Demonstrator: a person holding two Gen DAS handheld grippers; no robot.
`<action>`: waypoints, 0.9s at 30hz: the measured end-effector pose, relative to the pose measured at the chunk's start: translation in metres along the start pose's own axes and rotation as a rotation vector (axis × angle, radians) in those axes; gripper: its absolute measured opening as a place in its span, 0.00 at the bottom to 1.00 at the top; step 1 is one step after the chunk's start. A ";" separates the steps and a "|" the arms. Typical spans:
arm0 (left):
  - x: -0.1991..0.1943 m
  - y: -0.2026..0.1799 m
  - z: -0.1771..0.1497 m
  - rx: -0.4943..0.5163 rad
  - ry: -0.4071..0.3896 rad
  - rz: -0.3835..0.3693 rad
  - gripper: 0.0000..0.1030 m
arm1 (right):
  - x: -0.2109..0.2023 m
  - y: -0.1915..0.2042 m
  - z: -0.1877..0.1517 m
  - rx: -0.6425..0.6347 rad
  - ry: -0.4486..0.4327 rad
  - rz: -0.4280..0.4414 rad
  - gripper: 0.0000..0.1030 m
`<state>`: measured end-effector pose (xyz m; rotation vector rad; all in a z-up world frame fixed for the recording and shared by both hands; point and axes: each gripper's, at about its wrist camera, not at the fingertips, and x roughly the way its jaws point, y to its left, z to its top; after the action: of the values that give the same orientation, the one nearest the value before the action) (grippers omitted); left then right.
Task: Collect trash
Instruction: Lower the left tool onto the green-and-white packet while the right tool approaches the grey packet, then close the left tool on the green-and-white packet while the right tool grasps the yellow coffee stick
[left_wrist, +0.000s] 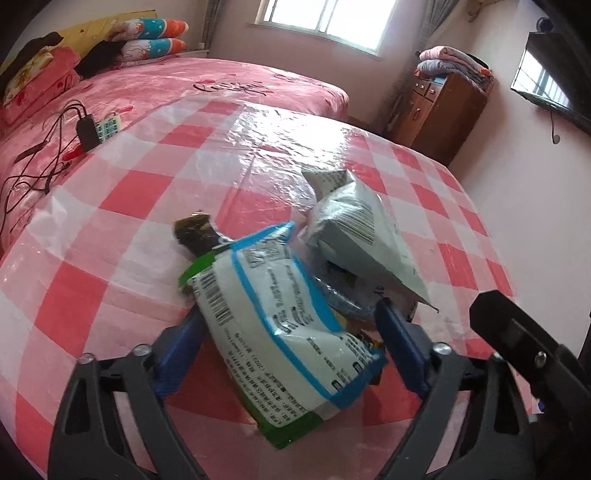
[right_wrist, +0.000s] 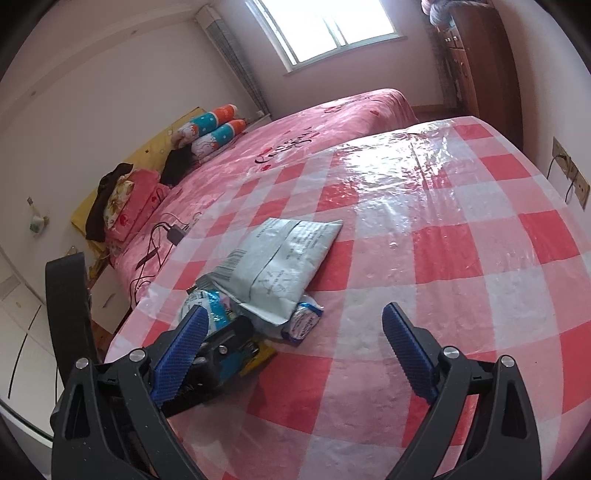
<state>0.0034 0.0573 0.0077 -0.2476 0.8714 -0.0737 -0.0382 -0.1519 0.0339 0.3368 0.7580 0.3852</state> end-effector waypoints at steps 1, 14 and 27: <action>-0.001 0.003 0.000 -0.004 -0.004 0.008 0.72 | 0.001 -0.002 0.000 0.007 0.002 -0.002 0.91; -0.013 0.040 -0.003 -0.065 0.012 -0.094 0.47 | 0.027 0.008 -0.004 -0.013 0.080 -0.009 0.91; -0.032 0.073 -0.012 -0.085 0.005 -0.094 0.45 | 0.047 0.038 -0.015 -0.138 0.173 -0.038 0.91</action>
<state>-0.0286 0.1311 0.0065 -0.3681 0.8685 -0.1246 -0.0254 -0.0950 0.0120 0.1600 0.9009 0.4323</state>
